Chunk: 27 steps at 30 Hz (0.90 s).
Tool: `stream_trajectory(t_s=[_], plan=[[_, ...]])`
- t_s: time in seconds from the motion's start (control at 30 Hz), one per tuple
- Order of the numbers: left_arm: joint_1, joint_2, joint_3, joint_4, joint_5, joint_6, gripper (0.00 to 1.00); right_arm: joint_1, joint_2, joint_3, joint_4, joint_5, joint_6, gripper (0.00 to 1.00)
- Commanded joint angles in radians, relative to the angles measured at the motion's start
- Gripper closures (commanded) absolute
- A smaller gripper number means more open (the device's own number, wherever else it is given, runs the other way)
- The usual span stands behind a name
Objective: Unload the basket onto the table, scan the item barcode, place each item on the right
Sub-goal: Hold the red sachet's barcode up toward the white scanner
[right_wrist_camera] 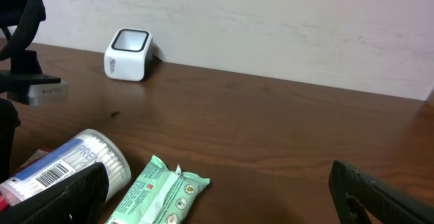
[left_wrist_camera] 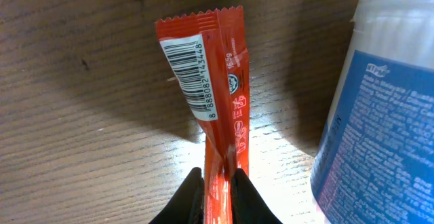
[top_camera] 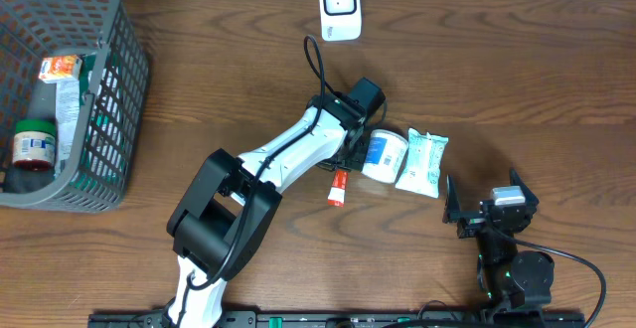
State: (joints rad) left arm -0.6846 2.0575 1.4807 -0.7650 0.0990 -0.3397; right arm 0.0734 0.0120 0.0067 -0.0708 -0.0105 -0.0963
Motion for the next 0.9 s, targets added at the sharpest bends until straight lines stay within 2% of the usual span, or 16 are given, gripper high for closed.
stream_trajectory(t_s=[0.0, 0.17, 0.23, 0.27, 0.3, 0.4, 0.47, 0.77, 0.83, 0.87], plan=[[-0.002, 0.015, -0.006, -0.003, -0.001, -0.005, 0.87, 0.005, -0.005, -0.001, -0.004, 0.002, -0.006, 0.01], [-0.002, 0.015, -0.006, -0.003, -0.001, -0.006, 0.87, 0.005, -0.005, -0.001, -0.004, 0.002, -0.006, 0.01], [-0.002, 0.015, -0.006, -0.003, -0.001, -0.006, 0.83, 0.005, -0.005, -0.001, -0.004, 0.002, -0.006, 0.01], [-0.002, 0.015, -0.006, -0.003, -0.001, -0.006, 0.75, 0.005, -0.005, -0.001, -0.004, 0.002, -0.006, 0.01], [-0.002, 0.015, -0.006, -0.003, -0.001, -0.006, 0.72, 0.005, -0.005, -0.001, -0.004, 0.002, -0.006, 0.01], [-0.002, 0.015, -0.006, -0.003, -0.002, -0.011, 0.5, 0.005, -0.005, -0.001, -0.004, 0.002, -0.006, 0.01], [-0.002, 0.015, -0.006, -0.003, -0.002, -0.013, 0.47, 0.005, -0.005, -0.001, -0.004, 0.002, -0.006, 0.01], [0.044, -0.039, -0.003, -0.004, -0.005, 0.032, 0.5, 0.005, -0.005, -0.001, -0.004, 0.002, -0.006, 0.01], [0.063, -0.066, -0.003, -0.004, -0.005, 0.032, 0.6, 0.005, -0.005, -0.001, -0.004, 0.002, -0.006, 0.01], [0.069, -0.072, -0.003, -0.006, -0.005, 0.031, 0.74, 0.005, -0.005, -0.001, -0.004, 0.002, -0.006, 0.01]])
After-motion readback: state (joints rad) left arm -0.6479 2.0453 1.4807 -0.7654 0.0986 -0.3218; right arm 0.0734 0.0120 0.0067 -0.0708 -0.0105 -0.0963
